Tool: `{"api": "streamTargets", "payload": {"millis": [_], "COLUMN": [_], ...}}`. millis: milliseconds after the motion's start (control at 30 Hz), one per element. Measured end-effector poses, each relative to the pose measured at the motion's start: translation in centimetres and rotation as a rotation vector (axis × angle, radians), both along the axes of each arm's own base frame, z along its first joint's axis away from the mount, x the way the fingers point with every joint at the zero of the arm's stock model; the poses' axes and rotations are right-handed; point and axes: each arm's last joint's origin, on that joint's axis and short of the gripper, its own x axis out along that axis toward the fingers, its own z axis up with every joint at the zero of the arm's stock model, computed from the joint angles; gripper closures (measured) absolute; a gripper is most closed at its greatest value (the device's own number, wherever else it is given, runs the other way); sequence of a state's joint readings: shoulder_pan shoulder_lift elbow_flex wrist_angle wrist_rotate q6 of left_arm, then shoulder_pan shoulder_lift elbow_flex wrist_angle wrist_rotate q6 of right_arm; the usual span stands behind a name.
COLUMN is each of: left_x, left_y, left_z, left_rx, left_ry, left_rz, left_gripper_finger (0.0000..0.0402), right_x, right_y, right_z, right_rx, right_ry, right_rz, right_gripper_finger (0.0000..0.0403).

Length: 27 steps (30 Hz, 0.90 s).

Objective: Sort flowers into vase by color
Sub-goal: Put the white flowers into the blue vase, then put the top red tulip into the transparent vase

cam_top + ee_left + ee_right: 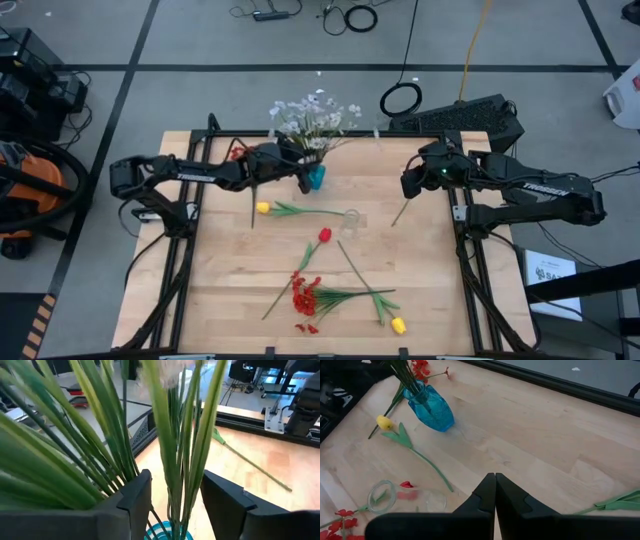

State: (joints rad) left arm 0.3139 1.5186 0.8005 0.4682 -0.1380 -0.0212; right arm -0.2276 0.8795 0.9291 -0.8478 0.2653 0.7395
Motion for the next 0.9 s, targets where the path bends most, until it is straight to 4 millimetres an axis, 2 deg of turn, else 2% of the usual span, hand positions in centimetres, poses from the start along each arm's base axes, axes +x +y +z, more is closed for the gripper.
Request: {"api": "streamTargets", "payload": {"millis": [233, 567, 733, 900], "left_x": [-1.1, -1.5, -1.7, -2.6], "left_y": [-2.3, -6.0, -7.2, -7.9], "left_z": [2.1, 2.1, 2.4, 2.6], "left_rx": [0.031, -0.033, -0.024, -0.061], "left_ry": [0.018, 0.074, 0.093, 0.133], "left_rz": [0.058, 0.045, 0.005, -0.002], "left_gripper_finger": [0.0226, 0.0226, 0.0226, 0.023], "right_x": [0.0, 0.5, 1.3, 1.5], "right_y": [0.0, -0.5, -1.1, -2.3], "right_z": [0.1, -0.3, -1.4, -3.4], "right_rx": [-0.017, -0.062, -0.02, 0.055], "right_ry": [0.001, 0.023, 0.087, 0.257], "right_rz": [0.008, -0.136, -0.214, -0.323], "right_gripper_finger": [0.0403, 0.0403, 0.0403, 0.0396]}}
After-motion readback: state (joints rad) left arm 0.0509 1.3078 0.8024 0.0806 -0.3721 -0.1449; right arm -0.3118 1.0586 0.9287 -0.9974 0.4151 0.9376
